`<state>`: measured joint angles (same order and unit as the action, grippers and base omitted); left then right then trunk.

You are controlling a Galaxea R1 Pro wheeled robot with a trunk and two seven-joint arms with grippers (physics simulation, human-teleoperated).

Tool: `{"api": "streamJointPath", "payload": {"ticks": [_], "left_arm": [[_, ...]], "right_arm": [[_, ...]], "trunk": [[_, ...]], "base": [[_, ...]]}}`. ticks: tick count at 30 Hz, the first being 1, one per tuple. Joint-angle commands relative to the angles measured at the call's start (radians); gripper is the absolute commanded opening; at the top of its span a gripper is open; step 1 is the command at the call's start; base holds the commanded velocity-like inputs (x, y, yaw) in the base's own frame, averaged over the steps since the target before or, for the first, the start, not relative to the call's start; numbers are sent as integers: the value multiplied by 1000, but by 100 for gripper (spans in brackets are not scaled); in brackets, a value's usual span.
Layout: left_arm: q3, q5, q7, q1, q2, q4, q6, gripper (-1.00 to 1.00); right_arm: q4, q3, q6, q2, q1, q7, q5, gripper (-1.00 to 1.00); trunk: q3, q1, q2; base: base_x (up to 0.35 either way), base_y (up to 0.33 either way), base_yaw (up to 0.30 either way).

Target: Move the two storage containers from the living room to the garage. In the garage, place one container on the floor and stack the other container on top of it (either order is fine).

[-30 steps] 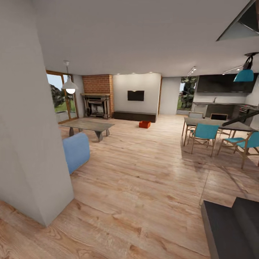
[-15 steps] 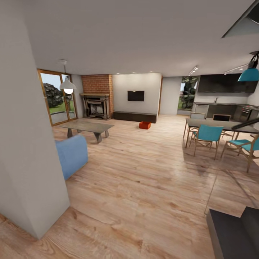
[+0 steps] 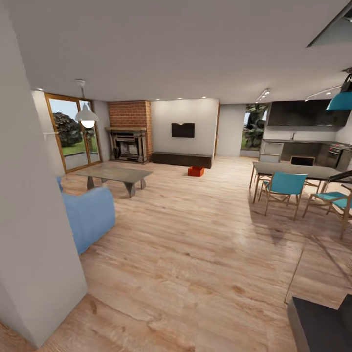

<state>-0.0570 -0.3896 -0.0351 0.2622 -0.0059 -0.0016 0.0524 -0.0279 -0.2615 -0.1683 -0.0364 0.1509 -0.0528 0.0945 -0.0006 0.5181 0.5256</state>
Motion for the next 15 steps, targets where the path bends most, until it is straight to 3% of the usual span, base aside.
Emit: {"api": "streamJointPath", "payload": {"ticks": [1, 15], "left_arm": [[-6, -6, -3, 0, 0, 0, 3, 100], [-7, -6, -3, 0, 0, 1, 3, 100]], "right_arm": [[-3, -9, -5, 1, 1, -1, 10, 100], [-3, -8, -6, -1, 1, -1, 10, 100]], "trunk": [[0, 1, 0], [0, 1, 0]], "base": [[324, 81, -237], [324, 96, -260]]}}
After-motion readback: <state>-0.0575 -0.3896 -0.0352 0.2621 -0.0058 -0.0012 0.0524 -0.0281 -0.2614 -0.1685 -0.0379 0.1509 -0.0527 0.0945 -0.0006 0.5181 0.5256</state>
